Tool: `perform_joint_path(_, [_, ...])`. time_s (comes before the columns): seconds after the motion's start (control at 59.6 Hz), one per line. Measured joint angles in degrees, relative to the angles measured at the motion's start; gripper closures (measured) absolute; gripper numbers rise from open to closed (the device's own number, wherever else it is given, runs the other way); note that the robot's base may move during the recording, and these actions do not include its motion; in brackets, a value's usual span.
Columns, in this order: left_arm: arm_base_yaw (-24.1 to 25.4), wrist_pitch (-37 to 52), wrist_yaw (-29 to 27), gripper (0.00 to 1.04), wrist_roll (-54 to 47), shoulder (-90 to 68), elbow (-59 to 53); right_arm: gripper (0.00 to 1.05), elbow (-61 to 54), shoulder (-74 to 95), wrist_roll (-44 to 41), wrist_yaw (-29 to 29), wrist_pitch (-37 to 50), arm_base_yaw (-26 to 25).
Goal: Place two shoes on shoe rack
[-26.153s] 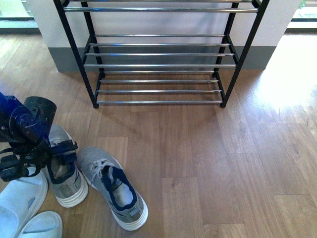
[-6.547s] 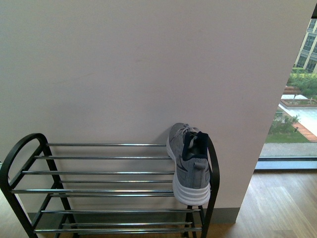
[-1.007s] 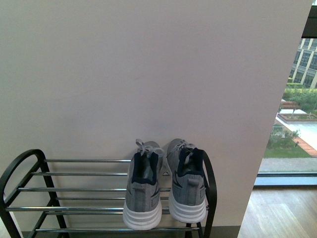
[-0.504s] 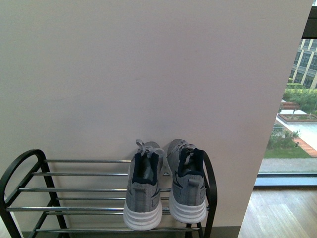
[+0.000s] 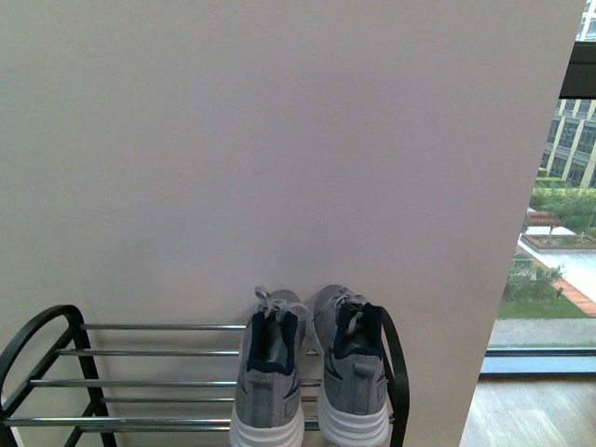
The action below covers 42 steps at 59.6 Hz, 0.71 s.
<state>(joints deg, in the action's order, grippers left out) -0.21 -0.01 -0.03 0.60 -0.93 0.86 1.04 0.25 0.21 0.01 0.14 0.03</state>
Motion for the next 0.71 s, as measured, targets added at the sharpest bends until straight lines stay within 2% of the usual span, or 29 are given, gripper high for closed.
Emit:
perform_joint_path(0.134, [0.00, 0.00, 0.00, 0.24, 0.00, 0.00, 0.00, 0.09, 0.00, 0.00, 0.00, -0.02, 0.00, 0.00])
perform_joint_path(0.201, [0.00, 0.00, 0.00, 0.08, -0.02, 0.00, 0.00, 0.09, 0.00, 0.00, 0.00, 0.00, 0.00, 0.00])
perform_joint_path(0.705, [0.00, 0.00, 0.02, 0.09, -0.15, 0.02, 0.00, 0.09, 0.00, 0.02, -0.04, 0.02, -0.04, 0.00])
